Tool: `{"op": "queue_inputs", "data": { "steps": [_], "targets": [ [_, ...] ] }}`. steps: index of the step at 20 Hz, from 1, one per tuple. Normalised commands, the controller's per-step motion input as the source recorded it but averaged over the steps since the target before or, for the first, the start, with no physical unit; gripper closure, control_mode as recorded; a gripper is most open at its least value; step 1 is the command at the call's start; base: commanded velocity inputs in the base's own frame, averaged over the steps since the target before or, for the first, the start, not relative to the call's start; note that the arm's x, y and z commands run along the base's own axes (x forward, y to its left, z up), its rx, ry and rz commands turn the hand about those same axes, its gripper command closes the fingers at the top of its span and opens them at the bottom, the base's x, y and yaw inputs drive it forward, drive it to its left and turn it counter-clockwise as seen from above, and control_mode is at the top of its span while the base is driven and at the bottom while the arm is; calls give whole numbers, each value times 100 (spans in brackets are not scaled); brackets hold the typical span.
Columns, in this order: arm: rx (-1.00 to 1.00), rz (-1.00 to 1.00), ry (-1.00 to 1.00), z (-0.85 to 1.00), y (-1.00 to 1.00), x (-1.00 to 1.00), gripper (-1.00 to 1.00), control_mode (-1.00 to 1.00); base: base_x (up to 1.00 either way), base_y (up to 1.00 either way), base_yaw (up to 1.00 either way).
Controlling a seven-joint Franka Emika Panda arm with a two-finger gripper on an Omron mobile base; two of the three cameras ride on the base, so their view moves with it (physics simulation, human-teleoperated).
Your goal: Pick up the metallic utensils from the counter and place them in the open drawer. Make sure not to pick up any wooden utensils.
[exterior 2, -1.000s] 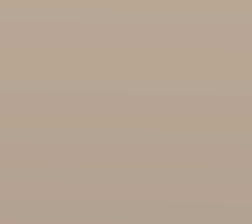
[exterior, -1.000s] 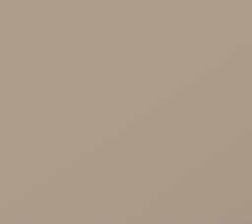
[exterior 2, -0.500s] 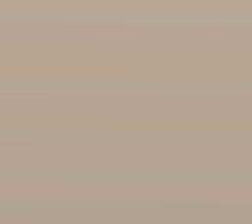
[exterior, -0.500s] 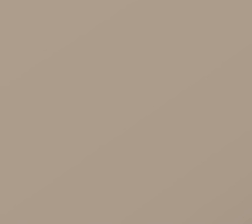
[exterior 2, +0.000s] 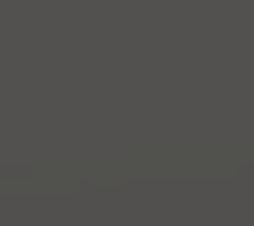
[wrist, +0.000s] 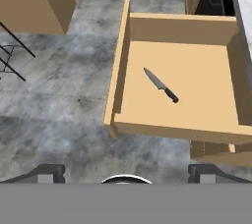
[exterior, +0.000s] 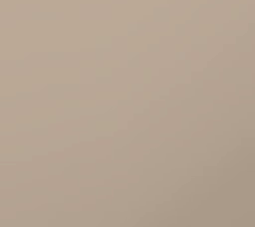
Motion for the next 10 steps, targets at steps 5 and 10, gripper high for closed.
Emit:
{"op": "queue_inputs", "data": {
  "steps": [5,10],
  "targets": [
    [0,0,0,0,0,0,-100,100,-31,100,0],
    [0,0,0,0,0,0,-100,100,0,100,0]
  ]
}}
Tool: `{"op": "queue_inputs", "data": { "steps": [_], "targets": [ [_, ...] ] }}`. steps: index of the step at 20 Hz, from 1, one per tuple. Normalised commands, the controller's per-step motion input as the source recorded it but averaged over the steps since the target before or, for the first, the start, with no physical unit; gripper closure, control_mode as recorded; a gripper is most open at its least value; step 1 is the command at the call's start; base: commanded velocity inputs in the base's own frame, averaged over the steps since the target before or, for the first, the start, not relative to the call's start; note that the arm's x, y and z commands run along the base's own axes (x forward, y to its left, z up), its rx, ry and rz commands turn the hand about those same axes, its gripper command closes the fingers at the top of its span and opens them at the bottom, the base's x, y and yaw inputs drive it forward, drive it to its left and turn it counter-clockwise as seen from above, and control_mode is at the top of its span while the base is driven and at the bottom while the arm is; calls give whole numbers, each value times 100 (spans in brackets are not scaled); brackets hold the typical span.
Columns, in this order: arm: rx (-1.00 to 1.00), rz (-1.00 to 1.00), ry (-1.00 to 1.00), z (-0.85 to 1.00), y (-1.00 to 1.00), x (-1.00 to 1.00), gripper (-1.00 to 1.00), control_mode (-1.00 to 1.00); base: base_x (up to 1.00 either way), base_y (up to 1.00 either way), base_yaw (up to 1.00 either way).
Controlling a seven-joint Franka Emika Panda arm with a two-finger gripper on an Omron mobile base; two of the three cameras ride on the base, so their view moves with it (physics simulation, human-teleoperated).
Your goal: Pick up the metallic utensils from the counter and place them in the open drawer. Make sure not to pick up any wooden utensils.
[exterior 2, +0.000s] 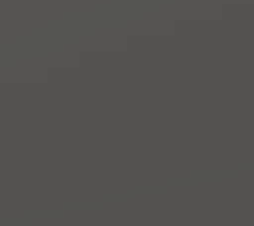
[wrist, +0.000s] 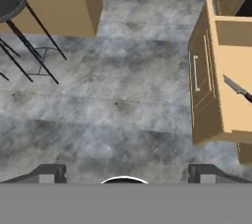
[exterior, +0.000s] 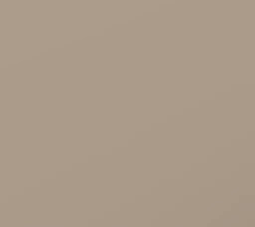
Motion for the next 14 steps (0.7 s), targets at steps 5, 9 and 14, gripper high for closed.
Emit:
{"op": "queue_inputs", "data": {
  "steps": [5,9,14],
  "targets": [
    [0,0,0,0,0,0,-100,100,0,100,5],
    [0,0,0,0,0,0,-100,100,6,100,0],
    [0,0,0,0,0,0,-100,100,49,100,-3]
  ]
}}
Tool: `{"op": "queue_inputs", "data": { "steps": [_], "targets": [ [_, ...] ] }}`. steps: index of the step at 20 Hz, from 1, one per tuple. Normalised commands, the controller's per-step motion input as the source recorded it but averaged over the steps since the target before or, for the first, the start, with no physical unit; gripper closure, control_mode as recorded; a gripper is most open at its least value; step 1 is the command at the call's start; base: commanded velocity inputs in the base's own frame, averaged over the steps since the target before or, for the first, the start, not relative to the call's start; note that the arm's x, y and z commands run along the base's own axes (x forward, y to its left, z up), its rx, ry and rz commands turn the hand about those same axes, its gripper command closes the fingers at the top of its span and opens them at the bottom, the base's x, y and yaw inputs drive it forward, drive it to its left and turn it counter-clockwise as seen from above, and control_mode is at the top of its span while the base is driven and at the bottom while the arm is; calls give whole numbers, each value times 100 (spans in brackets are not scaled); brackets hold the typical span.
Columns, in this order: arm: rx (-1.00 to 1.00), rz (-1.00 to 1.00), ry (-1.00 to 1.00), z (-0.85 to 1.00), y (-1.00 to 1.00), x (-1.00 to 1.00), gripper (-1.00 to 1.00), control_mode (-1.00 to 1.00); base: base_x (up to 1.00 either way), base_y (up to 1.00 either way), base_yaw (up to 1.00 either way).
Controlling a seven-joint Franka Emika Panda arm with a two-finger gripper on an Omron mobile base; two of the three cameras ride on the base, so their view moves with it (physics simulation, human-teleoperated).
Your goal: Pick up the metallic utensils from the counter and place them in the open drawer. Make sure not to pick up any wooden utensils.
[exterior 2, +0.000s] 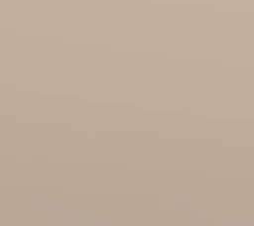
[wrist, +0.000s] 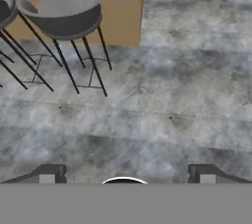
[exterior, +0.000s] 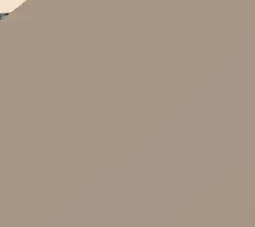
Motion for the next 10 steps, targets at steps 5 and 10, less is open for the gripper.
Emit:
{"op": "queue_inputs", "data": {
  "steps": [5,10],
  "targets": [
    [0,0,0,0,0,0,-100,100,85,100,-9],
    [0,0,0,0,0,0,-100,100,74,100,3]
  ]
}}
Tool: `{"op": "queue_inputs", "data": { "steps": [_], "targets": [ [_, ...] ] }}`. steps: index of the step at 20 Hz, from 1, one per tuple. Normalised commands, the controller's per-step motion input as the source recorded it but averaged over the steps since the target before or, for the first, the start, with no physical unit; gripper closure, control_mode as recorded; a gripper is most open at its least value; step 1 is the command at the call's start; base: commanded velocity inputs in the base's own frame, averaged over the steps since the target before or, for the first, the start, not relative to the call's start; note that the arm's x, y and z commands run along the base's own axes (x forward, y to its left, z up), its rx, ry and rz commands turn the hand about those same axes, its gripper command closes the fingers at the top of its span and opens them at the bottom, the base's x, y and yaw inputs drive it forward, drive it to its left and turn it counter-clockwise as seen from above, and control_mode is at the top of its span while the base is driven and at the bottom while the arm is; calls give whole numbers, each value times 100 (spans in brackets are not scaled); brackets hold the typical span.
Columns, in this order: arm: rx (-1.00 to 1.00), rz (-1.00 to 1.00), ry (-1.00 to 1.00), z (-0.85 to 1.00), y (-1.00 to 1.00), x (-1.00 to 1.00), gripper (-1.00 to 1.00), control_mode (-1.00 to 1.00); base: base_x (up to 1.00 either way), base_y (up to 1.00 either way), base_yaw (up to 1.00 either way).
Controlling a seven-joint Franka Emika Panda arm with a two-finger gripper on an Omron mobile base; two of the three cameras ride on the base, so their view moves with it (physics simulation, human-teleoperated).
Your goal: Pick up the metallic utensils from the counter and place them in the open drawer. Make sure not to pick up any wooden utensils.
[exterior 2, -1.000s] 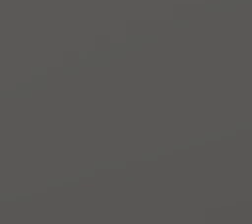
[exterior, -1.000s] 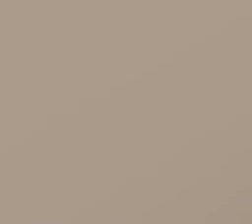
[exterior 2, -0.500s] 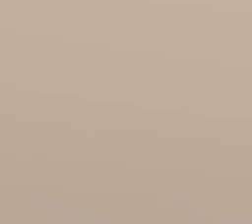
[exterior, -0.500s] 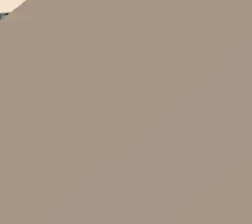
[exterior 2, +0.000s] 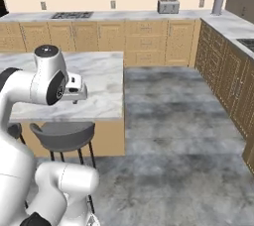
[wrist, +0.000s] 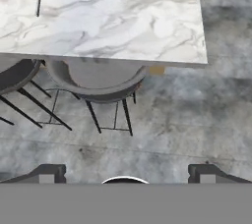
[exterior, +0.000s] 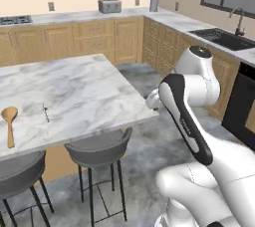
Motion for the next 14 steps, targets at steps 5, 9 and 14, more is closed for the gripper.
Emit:
{"op": "queue_inputs", "data": {
  "steps": [5,9,14],
  "targets": [
    [0,0,0,0,0,0,-100,100,20,71,23],
    [0,0,0,0,0,0,-100,100,0,55,27],
    [0,0,0,0,0,0,-100,100,22,50,25]
  ]
}}
